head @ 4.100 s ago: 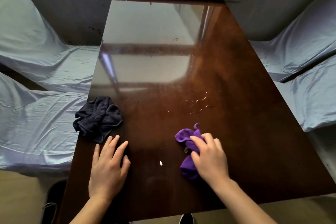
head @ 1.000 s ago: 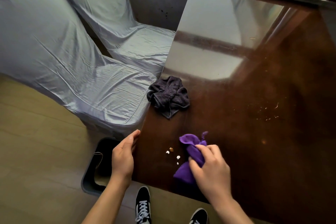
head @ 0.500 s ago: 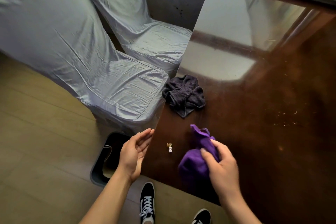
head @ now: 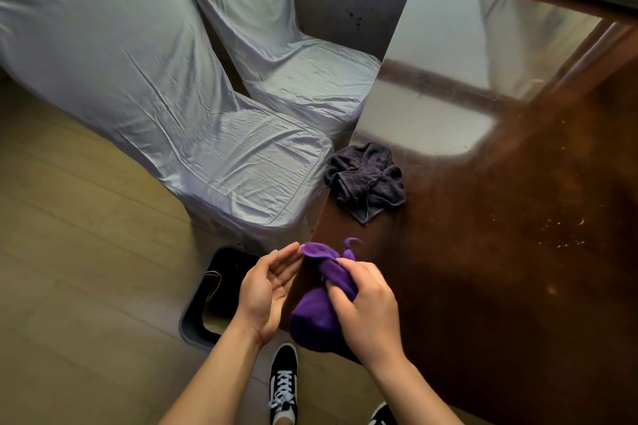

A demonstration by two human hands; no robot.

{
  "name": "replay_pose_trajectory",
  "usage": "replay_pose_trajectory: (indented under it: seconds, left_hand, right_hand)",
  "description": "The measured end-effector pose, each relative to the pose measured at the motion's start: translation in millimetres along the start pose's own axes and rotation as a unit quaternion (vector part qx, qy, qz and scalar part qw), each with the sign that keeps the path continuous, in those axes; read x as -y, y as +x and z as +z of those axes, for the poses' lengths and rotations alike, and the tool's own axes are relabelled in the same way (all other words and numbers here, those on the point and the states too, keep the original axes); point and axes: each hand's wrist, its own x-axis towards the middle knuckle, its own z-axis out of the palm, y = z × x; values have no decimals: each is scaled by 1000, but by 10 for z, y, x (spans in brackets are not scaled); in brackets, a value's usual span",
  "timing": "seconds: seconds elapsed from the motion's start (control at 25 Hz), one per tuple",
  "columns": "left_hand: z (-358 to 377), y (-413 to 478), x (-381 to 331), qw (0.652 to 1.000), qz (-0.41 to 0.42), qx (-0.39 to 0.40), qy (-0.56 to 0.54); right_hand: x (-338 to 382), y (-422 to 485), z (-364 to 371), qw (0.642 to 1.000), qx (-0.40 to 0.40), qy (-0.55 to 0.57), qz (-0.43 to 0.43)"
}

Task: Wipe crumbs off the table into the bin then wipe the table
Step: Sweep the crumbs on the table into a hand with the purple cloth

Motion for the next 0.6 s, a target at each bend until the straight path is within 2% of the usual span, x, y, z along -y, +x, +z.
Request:
replay_pose_trajectory:
  seconds: [0.08, 0.16, 0.4, 0.6]
  left_hand:
    - [-16, -3, -5, 1000, -7, 5, -18]
    - [-32, -3, -13, 999, -15, 13, -41]
    - [-121, 25, -10, 989, 0, 25, -148]
    - [-142, 55, -27, 984, -2, 23, -175]
  right_hand:
    - [24, 32, 2, 997, -14, 75, -2]
    - [-74, 51, -116, 994, -54, 92, 7]
    - [-363, 11, -367, 992, -85, 34, 83]
    - [-26, 27, 31, 998, -51, -11, 20]
